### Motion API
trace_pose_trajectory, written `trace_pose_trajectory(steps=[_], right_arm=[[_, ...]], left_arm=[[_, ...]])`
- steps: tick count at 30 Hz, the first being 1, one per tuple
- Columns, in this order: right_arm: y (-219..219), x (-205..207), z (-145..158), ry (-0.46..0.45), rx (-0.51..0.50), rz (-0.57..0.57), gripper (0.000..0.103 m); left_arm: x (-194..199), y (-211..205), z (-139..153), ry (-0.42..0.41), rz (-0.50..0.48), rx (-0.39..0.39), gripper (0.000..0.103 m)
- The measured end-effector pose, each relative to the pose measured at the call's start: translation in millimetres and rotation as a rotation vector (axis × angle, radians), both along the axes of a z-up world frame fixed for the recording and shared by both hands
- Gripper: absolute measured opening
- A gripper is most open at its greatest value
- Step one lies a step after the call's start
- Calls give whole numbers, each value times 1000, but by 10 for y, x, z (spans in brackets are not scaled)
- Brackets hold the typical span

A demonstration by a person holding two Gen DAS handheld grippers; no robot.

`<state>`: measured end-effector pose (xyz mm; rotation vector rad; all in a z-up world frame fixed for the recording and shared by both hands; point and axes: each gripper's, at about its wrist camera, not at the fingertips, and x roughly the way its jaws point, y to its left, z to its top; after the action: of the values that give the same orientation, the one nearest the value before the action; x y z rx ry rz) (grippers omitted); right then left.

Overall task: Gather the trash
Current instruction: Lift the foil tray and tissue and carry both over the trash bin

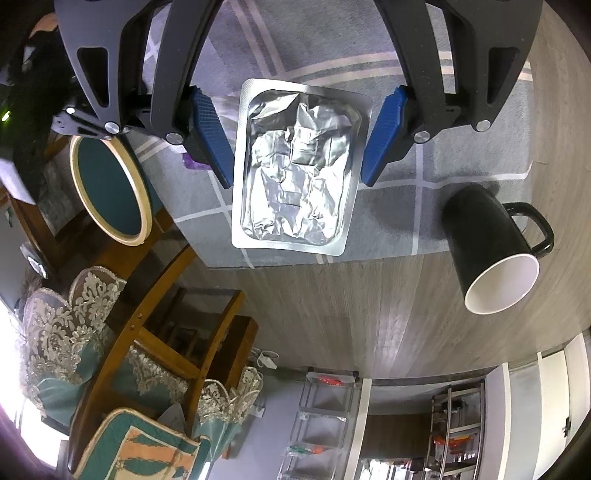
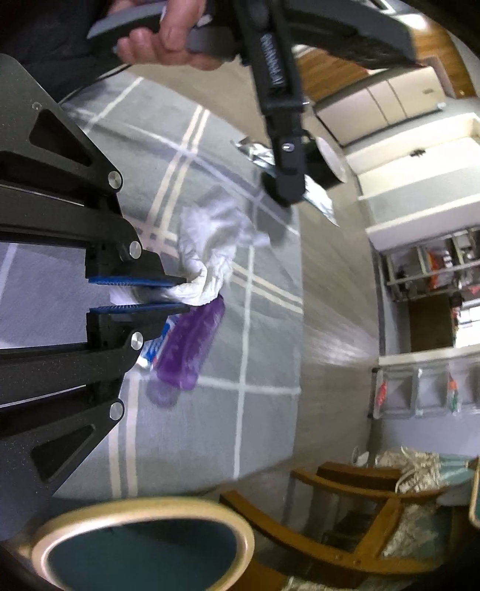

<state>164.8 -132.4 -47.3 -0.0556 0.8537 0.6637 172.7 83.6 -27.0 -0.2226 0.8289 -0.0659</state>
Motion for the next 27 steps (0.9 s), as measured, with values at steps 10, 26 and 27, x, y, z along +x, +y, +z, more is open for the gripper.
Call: trace_pose_trajectory(steps=[10, 26, 27], right_arm=[[-561, -36, 231, -28, 22, -157, 9], [-1337, -4, 285, -59, 60, -402, 9], [-1387, 0, 280, -57, 61, -415, 9]], left_arm=[[51, -232, 111, -29, -50, -5, 69], [210, -1078, 202, -52, -220, 14, 69], [229, -1163, 203, -52, -235, 15, 69]])
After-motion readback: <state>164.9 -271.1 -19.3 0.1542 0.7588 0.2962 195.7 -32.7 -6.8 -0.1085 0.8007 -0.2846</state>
